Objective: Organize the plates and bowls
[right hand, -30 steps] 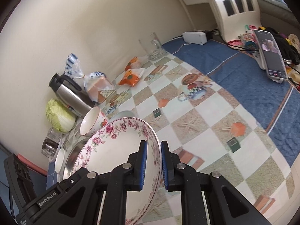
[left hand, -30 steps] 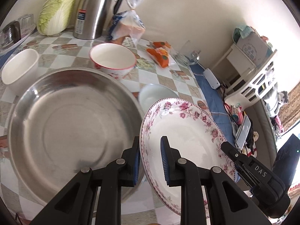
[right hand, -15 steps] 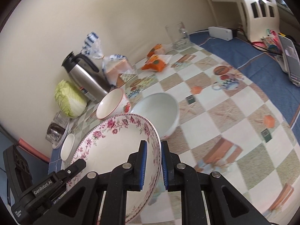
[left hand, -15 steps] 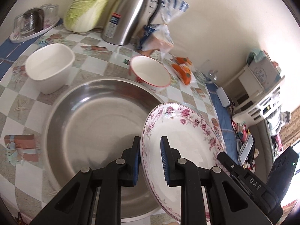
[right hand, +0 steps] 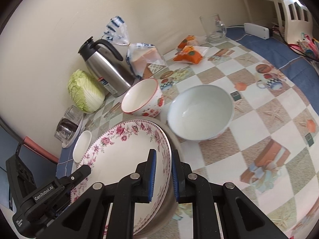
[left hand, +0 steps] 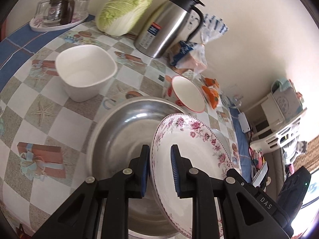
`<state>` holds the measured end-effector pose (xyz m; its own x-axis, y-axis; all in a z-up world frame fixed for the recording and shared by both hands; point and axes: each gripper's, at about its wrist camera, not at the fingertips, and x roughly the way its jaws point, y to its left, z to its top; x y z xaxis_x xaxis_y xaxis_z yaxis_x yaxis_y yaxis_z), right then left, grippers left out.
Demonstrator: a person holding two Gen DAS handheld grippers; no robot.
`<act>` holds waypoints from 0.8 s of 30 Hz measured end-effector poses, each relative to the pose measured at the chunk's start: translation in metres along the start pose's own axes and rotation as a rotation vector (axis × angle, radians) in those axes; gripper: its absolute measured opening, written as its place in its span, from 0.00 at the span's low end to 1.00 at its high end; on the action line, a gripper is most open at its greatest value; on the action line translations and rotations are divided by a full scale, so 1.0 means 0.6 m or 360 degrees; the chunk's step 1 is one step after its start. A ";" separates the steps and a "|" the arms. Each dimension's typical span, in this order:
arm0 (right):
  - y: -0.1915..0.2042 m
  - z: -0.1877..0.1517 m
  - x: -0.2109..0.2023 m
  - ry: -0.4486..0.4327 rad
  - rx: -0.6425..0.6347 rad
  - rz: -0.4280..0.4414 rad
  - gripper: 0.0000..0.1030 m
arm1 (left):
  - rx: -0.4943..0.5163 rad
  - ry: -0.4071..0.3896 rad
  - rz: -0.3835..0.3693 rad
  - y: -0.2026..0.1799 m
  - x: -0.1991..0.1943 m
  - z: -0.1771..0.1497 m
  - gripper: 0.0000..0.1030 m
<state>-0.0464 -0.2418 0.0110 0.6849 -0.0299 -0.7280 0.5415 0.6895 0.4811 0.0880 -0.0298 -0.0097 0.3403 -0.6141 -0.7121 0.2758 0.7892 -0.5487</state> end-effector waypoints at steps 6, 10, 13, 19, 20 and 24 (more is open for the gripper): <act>0.030 -0.006 0.017 0.0026 -0.0085 -0.0019 0.16 | -0.0058 -0.0018 0.0033 0.021 0.002 0.008 0.21; 0.037 -0.004 0.031 0.0047 -0.0121 -0.0050 0.16 | -0.0090 0.0003 0.0059 0.030 0.012 0.006 0.21; 0.040 -0.002 0.044 0.0061 -0.0145 -0.0065 0.16 | -0.0104 0.0018 0.0084 0.035 0.023 0.007 0.21; 0.038 0.005 0.070 0.0098 -0.0154 -0.0091 0.16 | -0.0105 0.0027 0.0119 0.039 0.038 0.008 0.21; 0.039 0.006 0.072 0.0101 -0.0155 -0.0092 0.16 | -0.0104 0.0028 0.0128 0.040 0.041 0.009 0.21; 0.039 0.009 0.086 0.0121 -0.0159 -0.0096 0.16 | -0.0114 0.0028 0.0149 0.045 0.047 0.010 0.21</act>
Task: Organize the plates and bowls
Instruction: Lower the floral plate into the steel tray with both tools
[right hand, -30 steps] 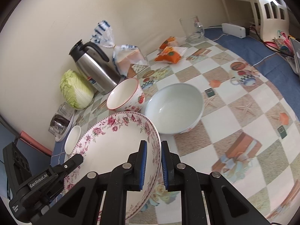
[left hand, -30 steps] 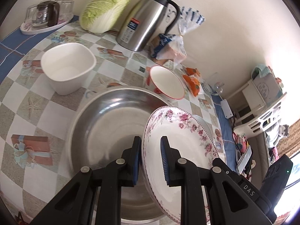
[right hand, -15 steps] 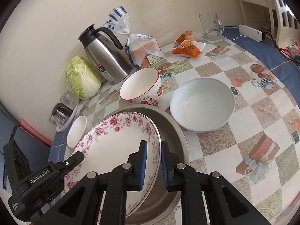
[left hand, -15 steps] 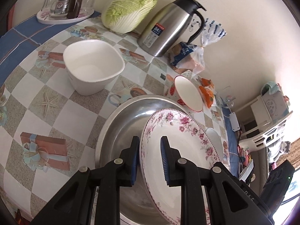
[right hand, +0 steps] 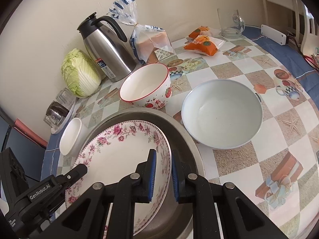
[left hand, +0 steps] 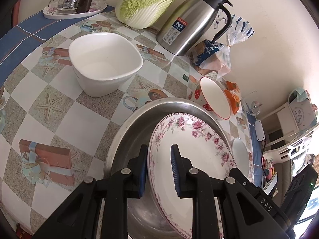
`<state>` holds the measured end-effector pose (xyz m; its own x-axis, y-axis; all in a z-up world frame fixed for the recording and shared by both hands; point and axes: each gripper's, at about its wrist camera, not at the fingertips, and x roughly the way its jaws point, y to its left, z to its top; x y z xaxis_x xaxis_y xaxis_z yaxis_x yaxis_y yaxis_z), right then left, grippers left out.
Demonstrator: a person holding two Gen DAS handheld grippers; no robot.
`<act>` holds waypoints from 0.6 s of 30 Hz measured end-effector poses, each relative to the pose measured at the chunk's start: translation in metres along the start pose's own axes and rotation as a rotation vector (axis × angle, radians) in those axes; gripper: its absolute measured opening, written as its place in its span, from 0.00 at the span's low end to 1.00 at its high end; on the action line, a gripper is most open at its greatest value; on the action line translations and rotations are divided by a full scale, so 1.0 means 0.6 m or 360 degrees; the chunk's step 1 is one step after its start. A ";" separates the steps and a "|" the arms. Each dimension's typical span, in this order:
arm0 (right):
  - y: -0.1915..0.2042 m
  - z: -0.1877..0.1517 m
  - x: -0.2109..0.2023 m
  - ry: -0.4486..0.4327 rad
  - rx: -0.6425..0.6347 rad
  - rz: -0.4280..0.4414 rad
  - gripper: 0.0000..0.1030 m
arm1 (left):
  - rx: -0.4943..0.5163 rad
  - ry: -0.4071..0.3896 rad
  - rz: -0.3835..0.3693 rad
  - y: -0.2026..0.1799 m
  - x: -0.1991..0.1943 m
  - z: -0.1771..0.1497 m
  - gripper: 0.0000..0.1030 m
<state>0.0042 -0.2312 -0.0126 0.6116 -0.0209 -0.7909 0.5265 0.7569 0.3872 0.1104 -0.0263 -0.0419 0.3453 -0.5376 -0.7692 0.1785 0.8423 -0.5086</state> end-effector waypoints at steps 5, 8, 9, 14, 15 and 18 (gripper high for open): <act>0.002 0.004 0.010 0.0010 -0.0014 0.0003 0.16 | 0.0007 0.0000 0.0026 -0.002 0.006 0.000 0.21; 0.003 0.003 0.013 0.0015 -0.0025 -0.0004 0.16 | 0.0002 0.0009 0.0038 -0.001 0.010 -0.001 0.21; 0.002 0.003 0.014 0.0019 -0.0026 -0.0005 0.16 | 0.0004 0.0009 0.0043 -0.002 0.010 -0.002 0.21; 0.001 0.002 0.021 0.0045 -0.0024 0.0001 0.16 | 0.0002 0.0022 0.0072 -0.003 0.016 -0.005 0.21; -0.001 0.002 0.022 0.0050 -0.0019 0.0003 0.15 | -0.0005 0.0031 0.0075 -0.002 0.018 -0.006 0.21; -0.004 0.000 0.025 0.0072 -0.0012 0.0007 0.15 | -0.0009 0.0044 0.0090 -0.001 0.021 -0.008 0.21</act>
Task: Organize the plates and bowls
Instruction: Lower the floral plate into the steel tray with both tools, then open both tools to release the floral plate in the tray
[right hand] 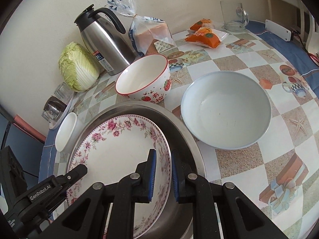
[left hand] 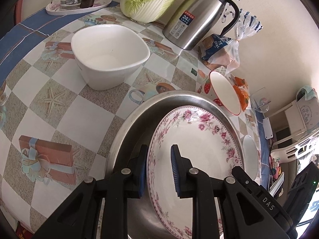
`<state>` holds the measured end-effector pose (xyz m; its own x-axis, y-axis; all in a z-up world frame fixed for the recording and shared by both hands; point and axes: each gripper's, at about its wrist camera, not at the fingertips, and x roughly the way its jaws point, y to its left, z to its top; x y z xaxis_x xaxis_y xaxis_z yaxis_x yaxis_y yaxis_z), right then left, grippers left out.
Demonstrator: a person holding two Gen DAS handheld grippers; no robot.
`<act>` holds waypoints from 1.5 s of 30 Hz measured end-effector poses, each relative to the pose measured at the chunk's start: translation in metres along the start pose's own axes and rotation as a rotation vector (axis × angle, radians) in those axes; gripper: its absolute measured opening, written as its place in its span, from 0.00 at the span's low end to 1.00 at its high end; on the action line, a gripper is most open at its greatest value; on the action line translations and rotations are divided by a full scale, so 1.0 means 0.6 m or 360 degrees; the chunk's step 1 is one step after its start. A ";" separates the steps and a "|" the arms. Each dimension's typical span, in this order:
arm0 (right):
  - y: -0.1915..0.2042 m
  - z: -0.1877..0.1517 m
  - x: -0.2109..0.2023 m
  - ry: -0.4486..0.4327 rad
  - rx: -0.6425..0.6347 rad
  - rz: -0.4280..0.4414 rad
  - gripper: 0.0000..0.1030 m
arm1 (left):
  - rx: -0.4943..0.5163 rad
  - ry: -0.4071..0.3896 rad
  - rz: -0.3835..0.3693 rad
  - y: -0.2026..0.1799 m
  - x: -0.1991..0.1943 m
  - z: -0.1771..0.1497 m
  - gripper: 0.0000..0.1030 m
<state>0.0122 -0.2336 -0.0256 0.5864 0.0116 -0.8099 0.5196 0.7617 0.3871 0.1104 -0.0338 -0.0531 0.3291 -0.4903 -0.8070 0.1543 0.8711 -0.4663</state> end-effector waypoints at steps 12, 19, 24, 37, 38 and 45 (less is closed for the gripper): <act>0.000 -0.004 0.007 0.0042 -0.0032 -0.0027 0.15 | 0.0040 0.0035 0.0093 -0.008 0.004 -0.006 0.21; 0.000 -0.007 0.005 0.0060 -0.0041 -0.0036 0.15 | 0.0044 0.0063 0.0155 -0.009 0.003 -0.011 0.21; 0.001 -0.009 0.006 0.0079 -0.0047 -0.0036 0.15 | 0.0015 0.0068 0.0158 -0.006 -0.001 -0.013 0.21; 0.004 -0.008 0.009 0.0104 -0.0091 -0.0067 0.18 | 0.0004 0.0078 0.0188 -0.007 -0.002 -0.014 0.23; 0.004 -0.008 0.009 0.0105 -0.0092 -0.0069 0.18 | 0.0005 0.0080 0.0189 -0.007 -0.002 -0.013 0.23; 0.003 0.001 -0.010 0.0032 -0.0105 -0.0069 0.18 | 0.0014 0.0064 0.0224 -0.010 -0.008 -0.010 0.26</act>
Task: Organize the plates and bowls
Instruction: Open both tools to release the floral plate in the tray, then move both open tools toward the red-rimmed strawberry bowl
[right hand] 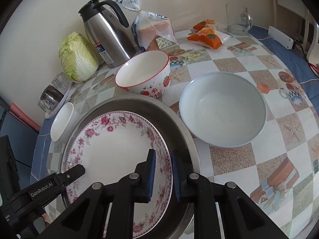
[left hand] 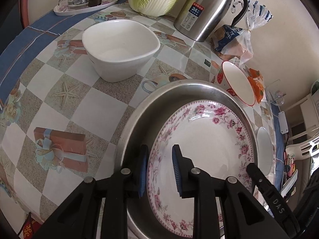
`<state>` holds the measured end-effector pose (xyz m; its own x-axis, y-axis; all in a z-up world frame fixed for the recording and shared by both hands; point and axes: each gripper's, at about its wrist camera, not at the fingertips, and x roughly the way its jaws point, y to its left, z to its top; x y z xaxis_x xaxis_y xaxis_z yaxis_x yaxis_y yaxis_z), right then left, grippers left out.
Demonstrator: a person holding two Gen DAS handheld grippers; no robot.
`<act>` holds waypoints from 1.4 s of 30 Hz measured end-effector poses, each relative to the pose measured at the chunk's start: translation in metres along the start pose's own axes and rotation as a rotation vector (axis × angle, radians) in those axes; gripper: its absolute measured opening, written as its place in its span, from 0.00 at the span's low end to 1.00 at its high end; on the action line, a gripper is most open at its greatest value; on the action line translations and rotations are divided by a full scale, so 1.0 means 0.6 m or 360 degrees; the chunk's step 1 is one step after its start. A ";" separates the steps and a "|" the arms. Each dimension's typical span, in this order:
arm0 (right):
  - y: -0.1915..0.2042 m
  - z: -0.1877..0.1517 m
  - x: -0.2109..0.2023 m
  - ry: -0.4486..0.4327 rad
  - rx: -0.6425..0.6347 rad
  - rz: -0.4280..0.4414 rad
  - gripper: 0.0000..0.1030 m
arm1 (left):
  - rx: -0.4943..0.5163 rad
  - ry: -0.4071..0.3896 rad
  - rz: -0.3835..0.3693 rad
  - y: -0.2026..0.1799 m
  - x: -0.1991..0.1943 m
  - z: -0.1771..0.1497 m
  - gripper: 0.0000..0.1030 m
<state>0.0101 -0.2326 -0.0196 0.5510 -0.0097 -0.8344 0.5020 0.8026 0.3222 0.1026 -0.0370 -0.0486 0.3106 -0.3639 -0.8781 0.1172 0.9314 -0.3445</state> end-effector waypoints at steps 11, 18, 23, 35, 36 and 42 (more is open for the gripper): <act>0.001 0.010 -0.031 -0.0093 -0.0013 0.0022 0.18 | 0.0093 -0.0138 -0.0019 -0.022 -0.049 0.006 0.38; 0.007 0.009 -0.048 -0.0131 -0.0076 0.0013 0.40 | 0.0120 -0.0160 0.0021 -0.029 -0.059 0.008 0.65; 0.013 0.008 -0.052 -0.0146 -0.0122 -0.0004 0.62 | 0.0148 -0.0146 0.0160 -0.026 -0.053 0.007 0.79; 0.016 0.003 -0.050 -0.0157 -0.0195 -0.0031 0.91 | 0.0079 -0.0218 0.0312 -0.002 -0.063 0.012 0.83; 0.017 0.002 -0.050 -0.0158 -0.0200 -0.0035 0.95 | 0.0076 -0.0224 0.0326 0.000 -0.063 0.012 0.84; 0.018 0.000 -0.049 -0.0169 -0.0228 -0.0062 1.00 | 0.0065 -0.0230 0.0401 0.004 -0.062 0.012 0.97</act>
<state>-0.0005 -0.2239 0.0083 0.6040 -0.0991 -0.7908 0.4286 0.8770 0.2174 0.0983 -0.0210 -0.0143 0.4656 -0.1195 -0.8769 0.0561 0.9928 -0.1056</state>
